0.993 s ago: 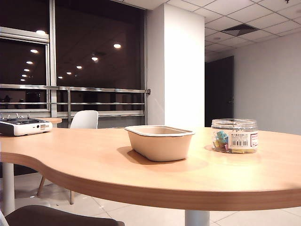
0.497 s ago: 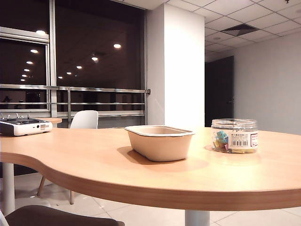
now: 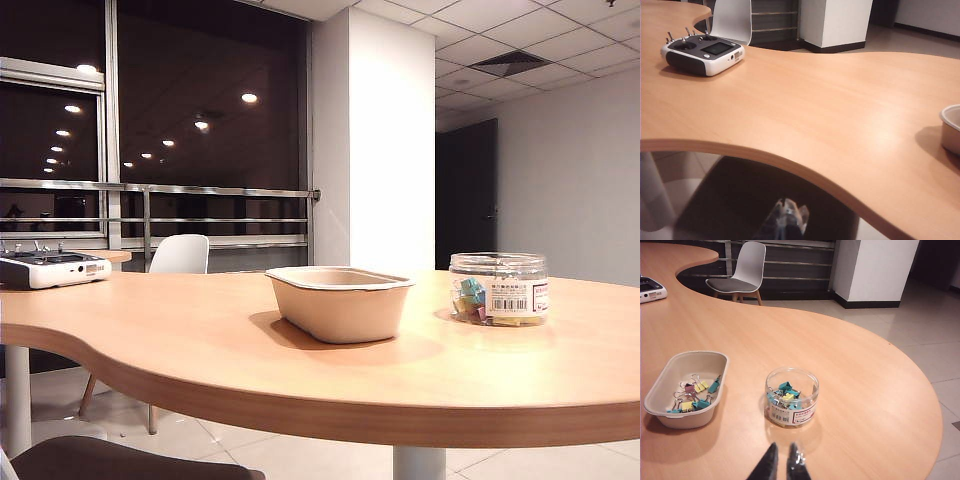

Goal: Pick up the box filled with clips, pour some clips from it into the rectangular paper box, and then put the clip box back on the table.

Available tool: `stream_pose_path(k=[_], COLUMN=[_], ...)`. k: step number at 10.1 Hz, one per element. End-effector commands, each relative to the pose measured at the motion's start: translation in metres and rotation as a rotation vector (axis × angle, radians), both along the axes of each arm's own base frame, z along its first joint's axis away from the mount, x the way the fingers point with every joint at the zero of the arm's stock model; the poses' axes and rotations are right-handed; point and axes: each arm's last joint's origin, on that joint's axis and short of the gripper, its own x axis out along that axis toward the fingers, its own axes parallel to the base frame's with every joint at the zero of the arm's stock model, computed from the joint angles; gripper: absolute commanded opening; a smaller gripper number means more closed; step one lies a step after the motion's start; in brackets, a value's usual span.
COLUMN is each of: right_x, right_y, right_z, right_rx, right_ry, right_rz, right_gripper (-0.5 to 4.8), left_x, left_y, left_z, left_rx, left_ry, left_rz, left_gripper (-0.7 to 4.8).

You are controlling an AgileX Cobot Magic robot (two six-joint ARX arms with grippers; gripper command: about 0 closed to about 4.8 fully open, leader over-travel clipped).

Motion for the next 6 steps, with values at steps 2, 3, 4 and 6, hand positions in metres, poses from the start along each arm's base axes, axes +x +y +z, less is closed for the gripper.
stream_pose_path(k=[2,3,4,6], right_x=[-0.0007,-0.0007,-0.0007,-0.0007], right_y=[-0.0001,-0.0001,-0.0001,-0.0001], right_z=[0.0024,0.0024,0.0024,0.0024], right_rx=[0.009,0.009,0.009,0.009], right_ry=[-0.017,-0.017,-0.017,-0.017], right_rz=[0.003,0.003,0.003,0.004], right_gripper=[0.36,0.35,0.35,0.36], left_x=[0.0,0.0,0.0,0.0], left_y=[0.0031,0.0031,0.0031,0.0031], left_z=[0.0011,0.0011,0.0011,0.0011], left_rx=[0.026,0.026,0.026,0.026], left_ry=[-0.01,-0.01,-0.01,-0.01], left_rz=[0.109,0.109,0.109,0.109], left_gripper=[-0.05,-0.05,-0.05,-0.04])
